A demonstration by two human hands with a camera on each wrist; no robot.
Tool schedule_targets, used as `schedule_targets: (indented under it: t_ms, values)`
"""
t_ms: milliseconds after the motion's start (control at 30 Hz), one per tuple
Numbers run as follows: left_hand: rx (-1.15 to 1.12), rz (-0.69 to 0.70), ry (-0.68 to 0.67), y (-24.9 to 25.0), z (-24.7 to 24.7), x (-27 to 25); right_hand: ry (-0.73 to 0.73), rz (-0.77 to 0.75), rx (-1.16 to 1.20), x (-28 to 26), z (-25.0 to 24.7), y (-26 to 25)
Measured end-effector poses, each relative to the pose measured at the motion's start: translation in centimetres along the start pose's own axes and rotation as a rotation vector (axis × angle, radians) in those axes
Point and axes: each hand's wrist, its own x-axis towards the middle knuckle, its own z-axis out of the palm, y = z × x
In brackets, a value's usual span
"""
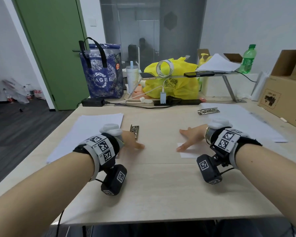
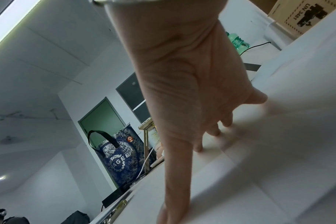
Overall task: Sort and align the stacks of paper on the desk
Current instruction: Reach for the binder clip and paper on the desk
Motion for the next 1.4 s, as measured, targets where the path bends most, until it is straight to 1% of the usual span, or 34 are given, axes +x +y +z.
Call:
schedule_targets:
  t_ms: [133, 300, 500, 567, 633, 700, 767, 833, 900, 1067, 1167, 1400]
  values:
    - [-0.003, -0.002, -0.036, 0.9, 0.0, -1.0, -0.005, 0.014, 0.009, 0.0, 0.4, -0.1]
    - [0.043, 0.028, -0.017, 1.9, -0.1, -1.9, -0.008, 0.015, -0.006, -0.1, 0.7, 0.0]
    - [0.136, 0.032, 0.004, 2.7, 0.4, -2.5, -0.021, 0.023, -0.045, 0.0, 0.4, -0.2]
    - [0.122, 0.021, 0.018, 2.9, 0.5, -2.4, -0.022, 0.025, -0.048, 0.0, 0.4, -0.2]
    - [0.128, 0.008, -0.012, 2.9, 0.3, -2.4, -0.022, 0.025, -0.051, 0.0, 0.3, -0.3]
    - [0.146, 0.009, -0.028, 2.6, 0.2, -2.1, -0.022, 0.028, -0.053, 0.0, 0.3, -0.3]
    - [0.177, 0.019, 0.002, 2.4, 0.0, -2.1, -0.019, 0.028, -0.056, 0.0, 0.3, -0.3]
    - [0.198, 0.031, -0.034, 2.7, -0.2, -2.1, -0.019, 0.027, -0.057, 0.0, 0.3, -0.3]
    - [0.226, 0.020, -0.030, 3.0, -0.4, -2.1, -0.018, 0.026, -0.056, 0.0, 0.4, -0.3]
    - [0.305, 0.042, -0.038, 3.1, -0.6, -1.9, -0.026, 0.020, -0.040, 0.1, 0.4, -0.3]
    - [0.306, 0.078, -0.045, 3.0, -0.5, -2.1, -0.024, 0.021, -0.037, 0.0, 0.4, -0.2]
    - [0.320, 0.069, -0.016, 2.9, 0.5, -1.4, -0.024, 0.027, -0.043, -0.5, 0.1, -0.4]
